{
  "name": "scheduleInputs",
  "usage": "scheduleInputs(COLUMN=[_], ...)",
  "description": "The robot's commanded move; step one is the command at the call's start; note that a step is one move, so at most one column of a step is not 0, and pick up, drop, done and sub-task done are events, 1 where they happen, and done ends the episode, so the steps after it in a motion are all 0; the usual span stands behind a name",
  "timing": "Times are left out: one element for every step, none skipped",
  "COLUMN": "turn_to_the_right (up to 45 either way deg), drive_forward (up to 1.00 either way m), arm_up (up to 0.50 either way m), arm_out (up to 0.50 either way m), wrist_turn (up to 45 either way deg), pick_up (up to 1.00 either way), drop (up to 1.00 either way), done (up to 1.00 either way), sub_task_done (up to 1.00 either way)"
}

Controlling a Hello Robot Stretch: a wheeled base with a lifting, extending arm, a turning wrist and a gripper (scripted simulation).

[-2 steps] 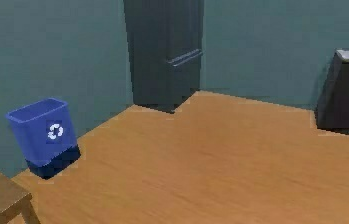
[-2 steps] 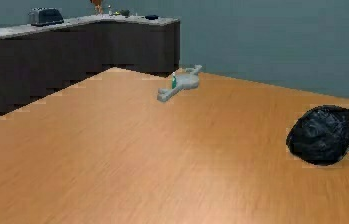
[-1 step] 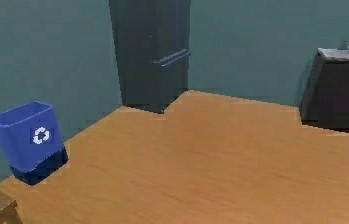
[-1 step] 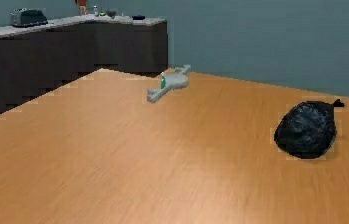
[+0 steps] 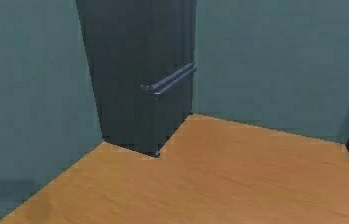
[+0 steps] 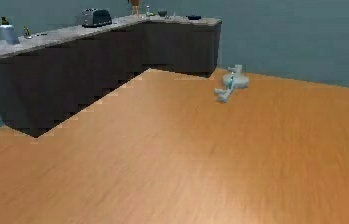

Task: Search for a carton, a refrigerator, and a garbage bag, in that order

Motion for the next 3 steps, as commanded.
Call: scheduleInputs(turn_to_the_right=[0.0,-9.0,0.0], drive_forward=[0.90,0.00,0.00], arm_up=[0.00,0.00,0.00], arm_out=[0.00,0.00,0.00], wrist_turn=[0.0,0.0,0.0], pick_up=[0.00,0.00,0.00], drop=[0.00,0.00,0.00], done=[0.00,0.00,0.00], sub_task_done=[0.00,0.00,1.00])
